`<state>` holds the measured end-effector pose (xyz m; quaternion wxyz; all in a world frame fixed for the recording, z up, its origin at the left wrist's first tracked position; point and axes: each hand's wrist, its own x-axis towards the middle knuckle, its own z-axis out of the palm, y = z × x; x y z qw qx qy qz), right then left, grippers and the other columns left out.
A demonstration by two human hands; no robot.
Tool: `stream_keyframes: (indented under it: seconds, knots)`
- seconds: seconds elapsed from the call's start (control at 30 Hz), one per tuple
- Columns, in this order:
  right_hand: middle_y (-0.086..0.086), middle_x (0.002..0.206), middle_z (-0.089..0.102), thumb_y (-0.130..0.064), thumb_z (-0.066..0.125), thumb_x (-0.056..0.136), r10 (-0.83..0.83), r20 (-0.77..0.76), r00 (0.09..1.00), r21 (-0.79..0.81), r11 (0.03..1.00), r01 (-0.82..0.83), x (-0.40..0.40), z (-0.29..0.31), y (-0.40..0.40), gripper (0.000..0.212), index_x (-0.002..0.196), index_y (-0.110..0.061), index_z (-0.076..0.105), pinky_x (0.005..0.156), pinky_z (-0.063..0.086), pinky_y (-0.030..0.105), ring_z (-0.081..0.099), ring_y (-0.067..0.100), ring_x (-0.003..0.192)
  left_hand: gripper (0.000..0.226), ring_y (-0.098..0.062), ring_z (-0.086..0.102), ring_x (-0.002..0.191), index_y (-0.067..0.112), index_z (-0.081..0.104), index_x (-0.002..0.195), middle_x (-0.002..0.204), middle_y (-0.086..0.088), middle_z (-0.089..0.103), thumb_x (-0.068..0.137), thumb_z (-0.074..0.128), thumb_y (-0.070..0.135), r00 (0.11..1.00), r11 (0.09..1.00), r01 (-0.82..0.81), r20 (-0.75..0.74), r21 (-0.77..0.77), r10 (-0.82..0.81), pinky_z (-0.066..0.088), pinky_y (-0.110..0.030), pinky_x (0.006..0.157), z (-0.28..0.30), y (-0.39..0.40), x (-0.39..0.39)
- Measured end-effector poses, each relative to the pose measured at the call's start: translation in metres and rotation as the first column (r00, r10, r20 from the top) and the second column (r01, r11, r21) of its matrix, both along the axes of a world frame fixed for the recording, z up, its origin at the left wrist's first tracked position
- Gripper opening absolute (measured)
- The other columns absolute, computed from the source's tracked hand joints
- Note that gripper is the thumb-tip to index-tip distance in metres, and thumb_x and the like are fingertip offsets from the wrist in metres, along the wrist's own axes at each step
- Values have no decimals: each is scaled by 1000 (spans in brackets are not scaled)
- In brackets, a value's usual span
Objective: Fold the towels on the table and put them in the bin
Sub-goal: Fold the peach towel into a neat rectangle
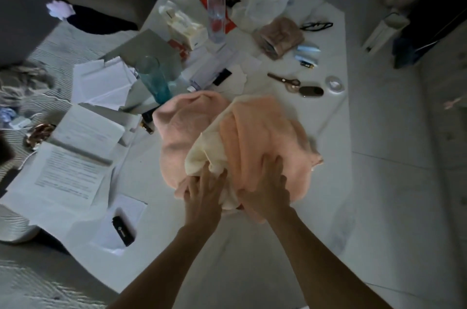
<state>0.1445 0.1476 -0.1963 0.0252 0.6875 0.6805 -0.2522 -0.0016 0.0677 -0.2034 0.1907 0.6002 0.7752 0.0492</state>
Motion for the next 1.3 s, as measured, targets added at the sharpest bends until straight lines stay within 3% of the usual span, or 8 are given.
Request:
stream_keyframes:
  seconds: [0.23,0.33,0.47,0.7,0.8,0.93,1.13,1.3]
  knots:
    - [5,102,51,-21,57,85,8,-286,958,196,979,50,15,26,33,12,94,-14,51,72,48,28,51,23,89,83,-53,47,120,21,54,144,152,-22,41,70,87,34,998,1000,12,-68,18,-11,50,-63,86,-7,25,-15]
    - [-2,86,48,-16,58,76,80,-519,851,267,961,73,46,56,21,10,81,-15,49,60,40,18,49,14,76,79,-55,39,130,22,49,148,157,-21,34,77,82,32,998,998,-26,-48,64,29,44,-67,96,-9,26,-12]
    - [-9,92,48,-35,47,83,340,-365,867,228,935,-271,102,56,-16,14,88,-22,50,61,38,15,49,8,74,69,-38,-4,152,36,29,155,168,-7,5,93,59,45,976,982,-187,115,8,185,5,-59,118,-5,13,16]
    - [-7,111,53,-73,41,88,574,-173,800,-135,791,-597,167,5,-35,55,87,-21,61,79,48,28,58,17,90,81,-30,52,127,20,24,157,146,-8,48,90,65,38,644,874,-485,670,-17,370,48,-46,99,21,13,97]
    - [-13,130,53,-45,57,87,438,-270,858,-158,858,-488,174,-2,-20,30,108,-25,64,93,49,31,59,16,112,63,-24,65,102,25,36,151,126,-8,66,94,61,22,772,927,-374,564,30,293,46,-24,73,18,20,105]
    - [6,149,41,-33,63,94,89,-350,932,-79,989,-124,192,5,21,57,143,-13,44,106,42,41,46,28,133,43,-21,67,96,29,57,137,112,0,71,95,58,40,872,938,-348,362,-15,329,52,-32,80,19,-2,115]
    - [10,144,52,-6,82,78,-236,-726,647,-290,957,23,187,0,44,81,145,-12,37,100,45,35,55,24,124,56,-4,42,36,16,47,43,36,6,46,91,67,39,653,727,-663,334,-182,679,28,-21,42,13,-96,140]
    - [-10,103,71,-28,72,87,87,-560,824,-223,942,-250,180,-25,20,21,106,-31,65,71,42,17,66,20,104,44,-11,44,41,14,45,34,31,5,39,66,53,44,490,565,-737,282,-371,825,27,-31,47,14,-175,147]
